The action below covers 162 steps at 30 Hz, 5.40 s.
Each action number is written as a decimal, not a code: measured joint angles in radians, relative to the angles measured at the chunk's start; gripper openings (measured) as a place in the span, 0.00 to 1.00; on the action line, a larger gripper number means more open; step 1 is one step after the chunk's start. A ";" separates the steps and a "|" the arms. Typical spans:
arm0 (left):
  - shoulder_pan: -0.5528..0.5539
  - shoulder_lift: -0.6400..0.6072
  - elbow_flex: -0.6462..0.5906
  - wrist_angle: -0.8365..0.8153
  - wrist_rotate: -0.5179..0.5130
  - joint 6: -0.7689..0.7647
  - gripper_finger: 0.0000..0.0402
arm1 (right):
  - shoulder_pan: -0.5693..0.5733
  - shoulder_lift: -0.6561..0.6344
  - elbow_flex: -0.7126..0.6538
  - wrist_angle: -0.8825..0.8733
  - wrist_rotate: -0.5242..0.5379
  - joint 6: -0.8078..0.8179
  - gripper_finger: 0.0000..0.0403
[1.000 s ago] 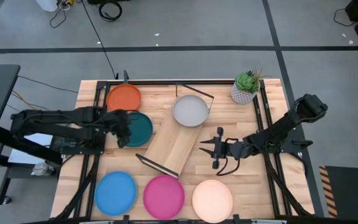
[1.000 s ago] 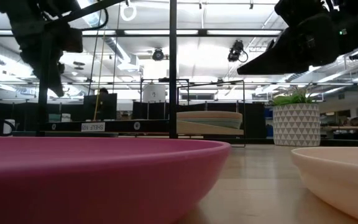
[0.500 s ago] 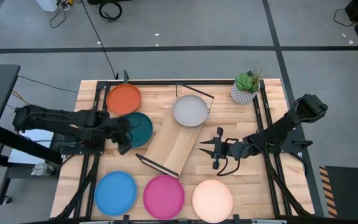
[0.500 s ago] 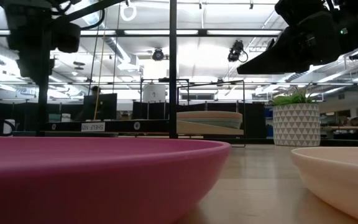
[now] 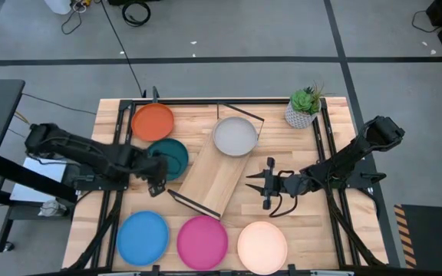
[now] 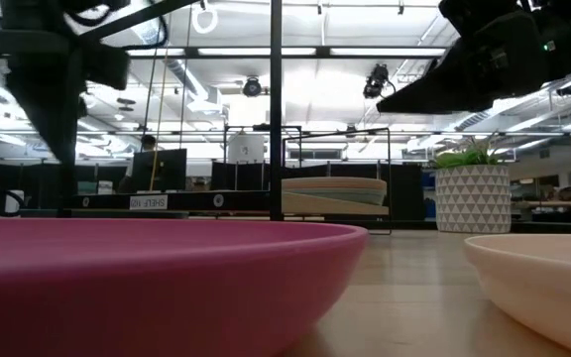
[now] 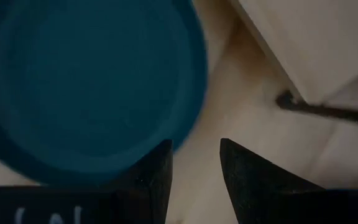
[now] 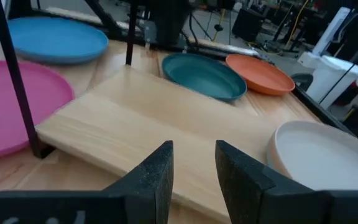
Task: Place and stack plates onto a shelf
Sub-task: Put the dark blue plate on the shelf, then stack the orange plate on the top of the dark blue plate on the shelf
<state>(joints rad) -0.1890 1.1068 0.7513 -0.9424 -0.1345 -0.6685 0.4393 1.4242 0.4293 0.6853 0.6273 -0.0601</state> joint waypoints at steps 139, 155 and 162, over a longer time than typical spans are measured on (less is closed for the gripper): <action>0.731 0.411 0.212 0.116 -0.143 0.405 0.31 | 0.026 0.084 0.000 0.084 -0.054 0.007 0.31; 0.799 0.517 0.189 0.235 -0.142 0.399 0.49 | 0.009 0.084 0.000 0.084 -0.052 -0.041 0.31; 0.798 0.584 0.189 0.241 -0.188 0.409 0.43 | 0.009 0.084 0.000 0.084 -0.052 -0.044 0.31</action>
<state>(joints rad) 0.6086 1.6906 0.9405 -0.7015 -0.3221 -0.2591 0.4484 1.5082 0.4294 0.7691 0.5755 -0.1044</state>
